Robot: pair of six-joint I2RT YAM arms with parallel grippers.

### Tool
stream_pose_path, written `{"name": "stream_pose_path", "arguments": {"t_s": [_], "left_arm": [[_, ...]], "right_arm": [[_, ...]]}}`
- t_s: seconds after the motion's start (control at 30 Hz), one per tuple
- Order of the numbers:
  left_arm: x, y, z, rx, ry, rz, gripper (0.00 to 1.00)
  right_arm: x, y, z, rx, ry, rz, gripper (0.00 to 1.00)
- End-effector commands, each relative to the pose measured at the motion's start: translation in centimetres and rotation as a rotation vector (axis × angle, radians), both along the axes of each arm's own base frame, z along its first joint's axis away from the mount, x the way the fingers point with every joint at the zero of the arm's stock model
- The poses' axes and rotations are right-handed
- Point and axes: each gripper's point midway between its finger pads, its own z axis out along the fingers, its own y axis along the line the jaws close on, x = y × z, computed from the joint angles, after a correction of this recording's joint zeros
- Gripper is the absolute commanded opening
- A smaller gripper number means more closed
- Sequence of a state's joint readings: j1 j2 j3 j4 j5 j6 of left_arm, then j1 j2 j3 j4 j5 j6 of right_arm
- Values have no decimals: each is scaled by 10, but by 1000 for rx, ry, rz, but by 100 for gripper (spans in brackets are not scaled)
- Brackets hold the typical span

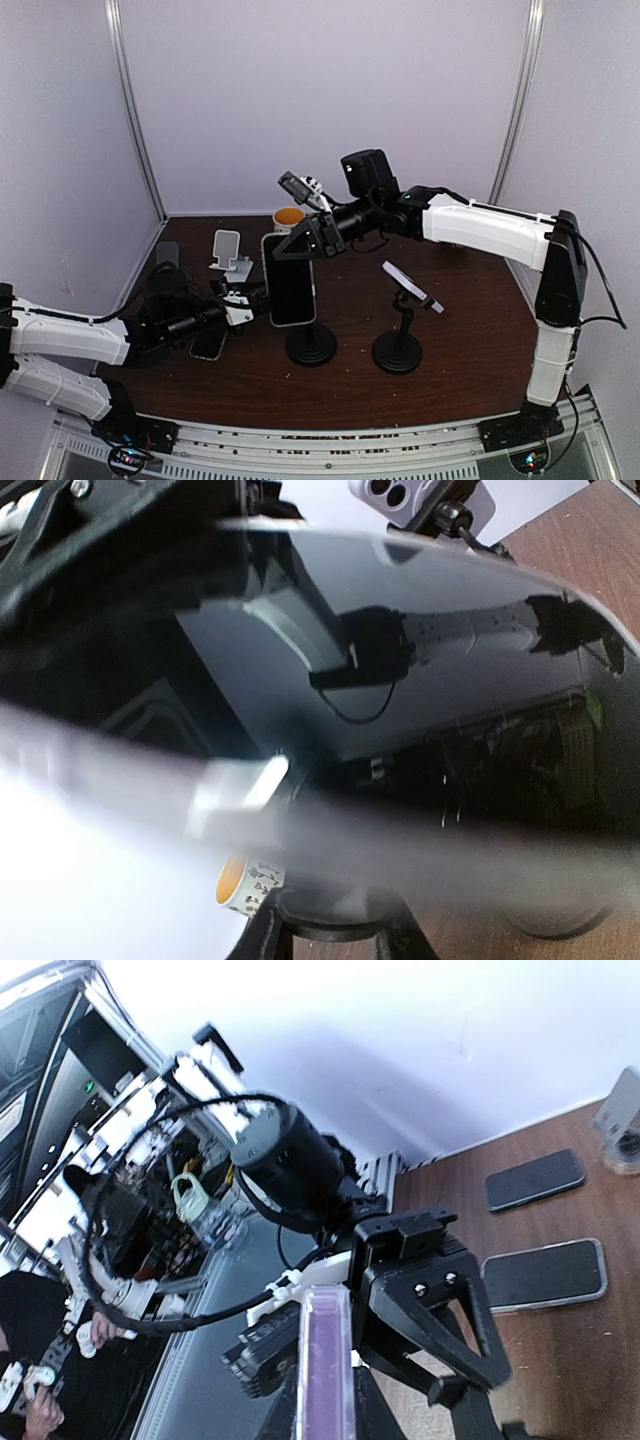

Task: Remove the phone from the phone stand

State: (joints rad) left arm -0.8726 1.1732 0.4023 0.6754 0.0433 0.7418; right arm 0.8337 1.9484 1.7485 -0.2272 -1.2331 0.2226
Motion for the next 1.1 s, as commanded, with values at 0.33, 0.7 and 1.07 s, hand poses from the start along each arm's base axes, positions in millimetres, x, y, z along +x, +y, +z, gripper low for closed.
{"name": "stream_pose_path", "arguments": {"t_s": [0.33,0.7,1.07], "left_arm": [[20,4,43,-98,-75,113,0],[40,0,57,-113,-106,181,0],[72,-2,75,-140,-178,310,0]], "right_arm": [[37,-83,83,179,-105,-262,0],[36,-114,75,158,-126,-333,0],[47,-129,72,147,-124,-409,0]]}}
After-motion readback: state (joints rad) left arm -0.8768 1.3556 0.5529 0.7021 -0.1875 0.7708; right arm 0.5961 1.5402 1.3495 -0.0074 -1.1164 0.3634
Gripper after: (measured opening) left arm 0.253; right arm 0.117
